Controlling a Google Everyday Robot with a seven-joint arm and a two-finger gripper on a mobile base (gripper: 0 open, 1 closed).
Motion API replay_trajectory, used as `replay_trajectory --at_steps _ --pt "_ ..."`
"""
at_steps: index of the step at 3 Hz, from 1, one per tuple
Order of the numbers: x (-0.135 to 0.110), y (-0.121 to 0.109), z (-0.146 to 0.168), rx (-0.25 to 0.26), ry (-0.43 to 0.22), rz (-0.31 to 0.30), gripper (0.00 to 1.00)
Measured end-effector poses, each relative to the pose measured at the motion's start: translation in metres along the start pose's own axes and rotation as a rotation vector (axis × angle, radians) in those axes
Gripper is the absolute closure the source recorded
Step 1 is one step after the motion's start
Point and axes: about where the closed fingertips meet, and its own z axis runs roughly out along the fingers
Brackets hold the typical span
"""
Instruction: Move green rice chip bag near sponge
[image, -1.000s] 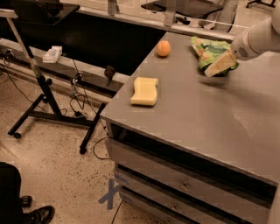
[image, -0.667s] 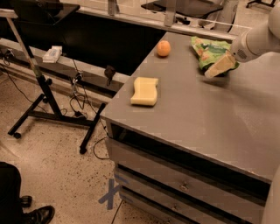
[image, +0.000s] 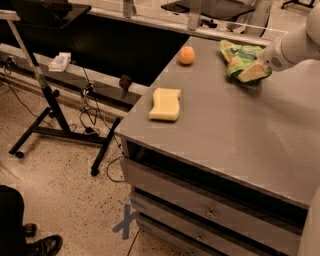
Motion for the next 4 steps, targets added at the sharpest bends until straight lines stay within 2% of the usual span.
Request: replay_trajectory --at_steps 2,3,4 --pt "-0.002 0.008 -0.011 -0.015 -0.015 -0.041 0.87" --pt "-0.011 0.027 -0.039 -0.048 -0.049 -0.101 1.0" --pt "-0.019 0.062 -0.077 -0.109 -0.083 -0.189 1.0"
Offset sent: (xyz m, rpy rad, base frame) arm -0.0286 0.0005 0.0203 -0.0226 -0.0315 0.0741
